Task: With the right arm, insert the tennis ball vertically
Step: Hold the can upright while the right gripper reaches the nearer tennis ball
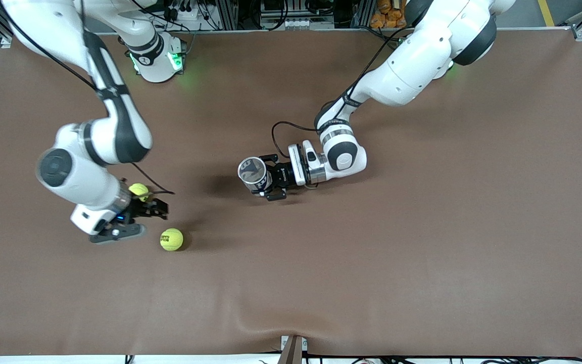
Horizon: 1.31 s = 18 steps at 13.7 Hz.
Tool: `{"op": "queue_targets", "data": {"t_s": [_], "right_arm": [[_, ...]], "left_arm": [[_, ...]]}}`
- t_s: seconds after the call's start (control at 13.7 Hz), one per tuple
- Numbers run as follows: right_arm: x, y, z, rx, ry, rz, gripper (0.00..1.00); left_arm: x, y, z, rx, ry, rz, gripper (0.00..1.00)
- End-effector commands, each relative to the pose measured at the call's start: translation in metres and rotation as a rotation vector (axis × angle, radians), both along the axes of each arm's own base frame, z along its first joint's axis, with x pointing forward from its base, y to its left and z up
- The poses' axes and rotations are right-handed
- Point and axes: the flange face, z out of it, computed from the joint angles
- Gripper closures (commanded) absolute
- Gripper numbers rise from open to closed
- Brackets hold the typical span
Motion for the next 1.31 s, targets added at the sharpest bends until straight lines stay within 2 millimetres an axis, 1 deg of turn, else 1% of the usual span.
{"op": "queue_targets", "data": {"t_s": [0.0, 0.07, 0.22, 0.36, 0.51, 0.73, 0.8, 0.88, 1.02, 1.09, 1.17, 1.24], "right_arm": [[0.007, -0.001, -0.029, 0.003, -0.023, -0.019, 0.00], [0.008, 0.000, -0.039, 0.001, -0.027, -0.019, 0.00], [0.011, -0.001, -0.057, -0.001, -0.042, -0.023, 0.00], [0.012, -0.003, -0.077, -0.004, -0.060, -0.026, 0.00], [0.013, -0.002, -0.092, -0.005, -0.063, -0.027, 0.00], [0.012, 0.001, -0.107, -0.005, -0.077, -0.026, 0.00], [0.013, 0.000, -0.112, -0.005, -0.081, -0.029, 0.05], [0.012, 0.001, -0.112, -0.005, -0.086, -0.027, 0.40], [0.013, 0.003, -0.111, -0.004, -0.091, -0.025, 0.97], [0.013, 0.006, -0.109, -0.004, -0.095, -0.019, 1.00], [0.013, 0.007, -0.107, -0.004, -0.099, -0.017, 1.00], [0.016, 0.005, -0.100, -0.002, -0.109, -0.013, 1.00]], "left_arm": [[-0.003, -0.010, -0.003, 0.006, -0.212, 0.030, 0.35], [-0.011, -0.016, -0.007, 0.002, -0.203, 0.024, 0.35], [-0.013, -0.017, -0.009, 0.004, -0.207, 0.023, 0.35], [-0.024, -0.024, -0.014, 0.011, -0.209, 0.010, 0.35], [-0.018, -0.018, -0.016, 0.029, -0.259, 0.019, 0.35], [-0.019, -0.019, -0.017, 0.037, -0.289, 0.019, 0.36], [-0.020, -0.018, -0.018, 0.039, -0.292, 0.020, 0.36], [-0.021, -0.019, -0.020, 0.040, -0.291, 0.017, 0.36], [-0.022, -0.018, -0.022, 0.044, -0.298, 0.017, 0.36], [-0.021, -0.018, -0.022, 0.045, -0.302, 0.018, 0.36], [-0.022, -0.017, -0.024, 0.047, -0.301, 0.018, 0.36], [-0.022, -0.016, -0.024, 0.048, -0.301, 0.017, 0.36]]}}
